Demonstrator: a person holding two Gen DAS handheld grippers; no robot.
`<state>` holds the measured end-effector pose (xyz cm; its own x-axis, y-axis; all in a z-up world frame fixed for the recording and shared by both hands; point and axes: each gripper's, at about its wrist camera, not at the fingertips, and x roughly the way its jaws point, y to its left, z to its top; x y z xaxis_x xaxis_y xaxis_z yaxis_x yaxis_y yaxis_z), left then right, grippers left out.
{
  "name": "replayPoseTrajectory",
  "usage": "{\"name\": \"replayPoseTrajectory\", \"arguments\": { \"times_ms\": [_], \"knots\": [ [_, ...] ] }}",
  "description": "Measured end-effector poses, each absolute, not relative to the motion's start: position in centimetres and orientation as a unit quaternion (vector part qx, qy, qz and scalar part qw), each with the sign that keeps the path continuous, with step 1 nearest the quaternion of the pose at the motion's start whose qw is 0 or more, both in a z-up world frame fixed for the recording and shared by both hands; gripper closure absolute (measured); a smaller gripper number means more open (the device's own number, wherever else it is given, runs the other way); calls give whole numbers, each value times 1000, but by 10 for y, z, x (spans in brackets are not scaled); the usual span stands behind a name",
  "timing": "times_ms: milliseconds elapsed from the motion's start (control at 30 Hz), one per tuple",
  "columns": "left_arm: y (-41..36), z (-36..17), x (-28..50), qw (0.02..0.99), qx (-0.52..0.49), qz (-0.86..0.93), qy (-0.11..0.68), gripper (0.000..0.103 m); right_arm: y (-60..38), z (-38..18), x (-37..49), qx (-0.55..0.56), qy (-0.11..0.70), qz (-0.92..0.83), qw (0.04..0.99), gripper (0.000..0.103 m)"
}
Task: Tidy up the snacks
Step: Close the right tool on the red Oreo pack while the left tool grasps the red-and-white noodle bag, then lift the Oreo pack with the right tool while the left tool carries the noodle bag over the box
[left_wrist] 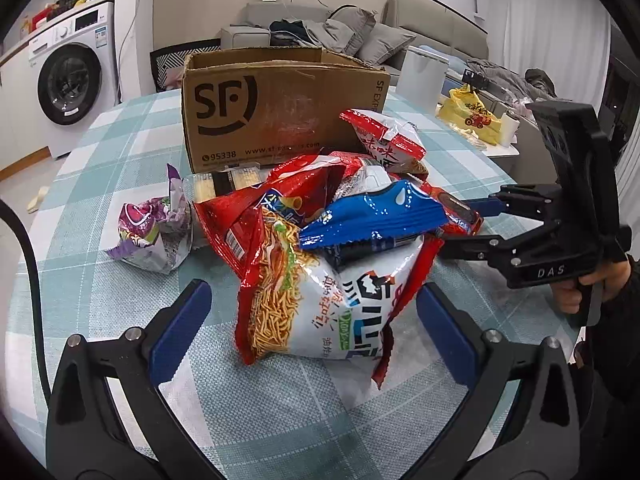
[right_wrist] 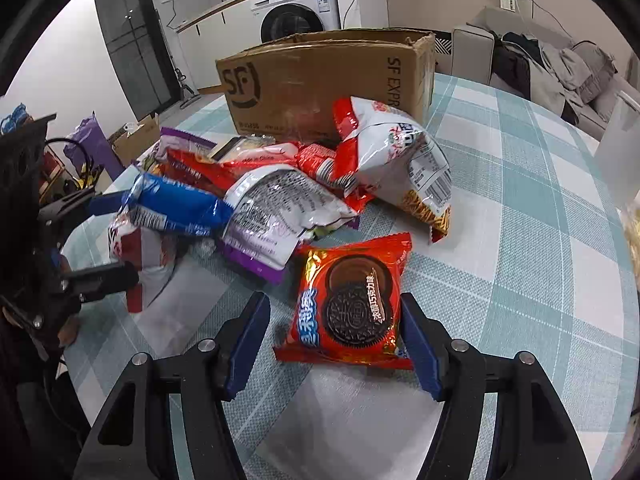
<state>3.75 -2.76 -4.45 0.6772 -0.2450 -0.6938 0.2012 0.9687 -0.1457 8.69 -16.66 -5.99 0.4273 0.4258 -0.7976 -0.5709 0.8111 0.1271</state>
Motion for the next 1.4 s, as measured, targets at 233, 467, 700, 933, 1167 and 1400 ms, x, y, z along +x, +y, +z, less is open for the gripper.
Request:
{"name": "replayPoseTrajectory", "arguments": {
  "times_ms": [233, 467, 700, 933, 1167, 1400],
  "knots": [
    [-32, -50, 40, 907, -24, -130, 400, 23, -176, -60, 85, -52, 445, 283, 848, 53],
    [-28, -48, 39, 907, -38, -144, 395, 38, -180, -58, 81, -51, 437, 279, 854, 58],
    [-23, -33, 29, 918, -49, -149, 365, 40, -189, -54, 78, -38, 426, 275, 861, 58],
    [-16, -15, 19, 928, -62, -143, 338, 40, -200, -39, 73, -14, 399, 277, 874, 58],
    [-6, -1, 16, 938, -69, -124, 316, 40, -199, -22, 69, 6, 368, 288, 884, 58],
    [1, 11, 28, 943, -74, -106, 306, 40, -190, -6, 72, 14, 348, 295, 890, 58]
  ]
}}
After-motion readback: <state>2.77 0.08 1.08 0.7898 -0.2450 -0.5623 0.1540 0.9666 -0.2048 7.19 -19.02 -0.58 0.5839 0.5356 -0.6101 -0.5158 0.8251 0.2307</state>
